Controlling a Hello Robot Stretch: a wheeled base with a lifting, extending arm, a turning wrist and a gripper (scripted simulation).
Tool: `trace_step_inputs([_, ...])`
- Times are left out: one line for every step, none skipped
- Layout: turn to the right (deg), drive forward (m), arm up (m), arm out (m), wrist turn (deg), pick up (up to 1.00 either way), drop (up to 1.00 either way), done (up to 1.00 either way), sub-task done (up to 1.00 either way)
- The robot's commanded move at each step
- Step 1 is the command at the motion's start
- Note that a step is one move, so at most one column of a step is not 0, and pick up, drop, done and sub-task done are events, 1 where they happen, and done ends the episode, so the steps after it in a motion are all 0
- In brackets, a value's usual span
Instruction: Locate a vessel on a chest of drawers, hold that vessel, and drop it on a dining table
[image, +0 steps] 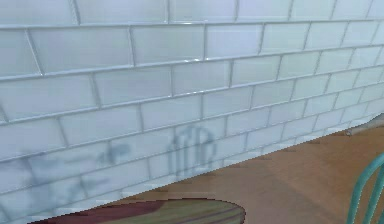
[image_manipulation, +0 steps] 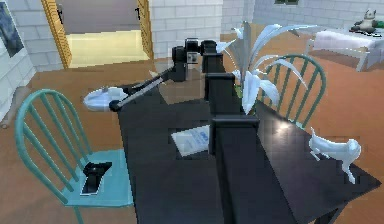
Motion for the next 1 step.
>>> trace_step_inputs([0.0, 0.0, 0.0, 0.0, 45.0, 0.0, 0.0, 0.0, 0.0])
